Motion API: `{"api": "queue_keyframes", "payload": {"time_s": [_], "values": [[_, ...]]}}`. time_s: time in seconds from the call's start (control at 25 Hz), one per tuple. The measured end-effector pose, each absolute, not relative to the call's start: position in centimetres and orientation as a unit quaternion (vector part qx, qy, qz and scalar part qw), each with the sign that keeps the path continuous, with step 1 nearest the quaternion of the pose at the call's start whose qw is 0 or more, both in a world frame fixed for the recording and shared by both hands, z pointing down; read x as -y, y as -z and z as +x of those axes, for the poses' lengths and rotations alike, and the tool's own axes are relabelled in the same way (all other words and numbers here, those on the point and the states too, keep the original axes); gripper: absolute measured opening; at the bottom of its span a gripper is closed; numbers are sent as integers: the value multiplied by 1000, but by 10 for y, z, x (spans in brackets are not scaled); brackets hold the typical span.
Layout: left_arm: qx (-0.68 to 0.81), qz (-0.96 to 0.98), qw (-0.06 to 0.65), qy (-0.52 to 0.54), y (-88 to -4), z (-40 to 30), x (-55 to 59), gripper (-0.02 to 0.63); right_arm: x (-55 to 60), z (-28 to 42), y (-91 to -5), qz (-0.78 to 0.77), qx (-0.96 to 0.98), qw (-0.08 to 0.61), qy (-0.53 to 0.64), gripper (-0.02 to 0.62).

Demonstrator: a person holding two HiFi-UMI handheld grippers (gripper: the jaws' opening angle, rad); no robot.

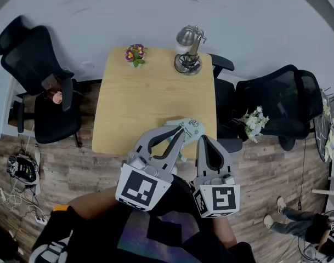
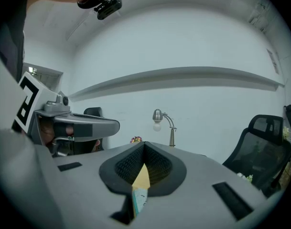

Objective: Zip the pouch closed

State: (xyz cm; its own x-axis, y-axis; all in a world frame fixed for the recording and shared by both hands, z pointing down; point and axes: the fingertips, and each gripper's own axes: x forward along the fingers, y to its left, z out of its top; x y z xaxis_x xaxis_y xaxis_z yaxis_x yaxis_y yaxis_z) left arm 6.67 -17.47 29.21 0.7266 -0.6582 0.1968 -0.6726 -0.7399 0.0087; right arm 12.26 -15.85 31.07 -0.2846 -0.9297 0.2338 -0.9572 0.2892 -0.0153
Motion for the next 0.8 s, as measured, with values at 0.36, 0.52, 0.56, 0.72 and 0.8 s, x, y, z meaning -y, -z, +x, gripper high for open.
{"api": "queue_keyframes", "payload": {"time_s": [0.36,0.52,0.56,0.72,0.8], "values": [[371,923,42,-97,-299,65,170,17,154,125,-315,584,803,75,-93,14],[379,919,45,-98,-301,60,170,17,153,124,-316,582,805,71,-95,14],[381,918,46,-99,-302,59,169,15,153,124,-316,582,805,71,-96,14],[387,915,48,-101,-303,56,167,15,151,124,-318,582,804,70,-98,14],[388,915,49,-101,-303,55,166,15,150,124,-317,580,805,70,-97,14]]}}
